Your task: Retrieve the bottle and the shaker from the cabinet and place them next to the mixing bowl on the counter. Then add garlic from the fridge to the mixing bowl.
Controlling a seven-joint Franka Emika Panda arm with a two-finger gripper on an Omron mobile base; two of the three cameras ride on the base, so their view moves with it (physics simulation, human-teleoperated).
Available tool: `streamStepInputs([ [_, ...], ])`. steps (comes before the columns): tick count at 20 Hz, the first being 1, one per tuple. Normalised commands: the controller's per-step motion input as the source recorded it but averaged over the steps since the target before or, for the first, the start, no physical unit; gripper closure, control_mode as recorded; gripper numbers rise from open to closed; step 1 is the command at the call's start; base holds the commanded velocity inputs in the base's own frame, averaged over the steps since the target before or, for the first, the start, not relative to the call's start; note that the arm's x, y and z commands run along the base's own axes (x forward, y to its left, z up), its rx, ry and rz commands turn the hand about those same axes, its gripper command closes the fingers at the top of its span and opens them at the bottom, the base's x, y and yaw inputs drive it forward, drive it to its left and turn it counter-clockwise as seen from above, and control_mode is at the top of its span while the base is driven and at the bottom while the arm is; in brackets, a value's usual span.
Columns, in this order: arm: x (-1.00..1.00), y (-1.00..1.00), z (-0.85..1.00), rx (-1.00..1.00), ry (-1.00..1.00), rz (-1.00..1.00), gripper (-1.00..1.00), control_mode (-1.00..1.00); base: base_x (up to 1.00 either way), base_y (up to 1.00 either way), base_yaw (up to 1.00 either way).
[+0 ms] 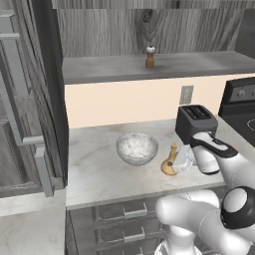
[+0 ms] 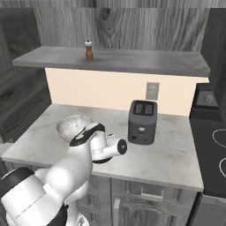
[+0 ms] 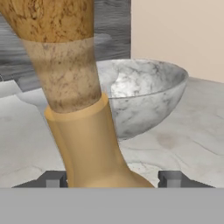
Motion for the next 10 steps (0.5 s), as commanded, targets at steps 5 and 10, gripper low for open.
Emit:
streamStepInputs([
  [5,0.40,-0.14,0.00,0.00,0.00,0.00,1.00,-1.00,0.00,0.00,0.00],
  [10,0.28,-0.19,0.00,0.00,0.00,0.00,1.00,-1.00,0.00,0.00,0.00],
])
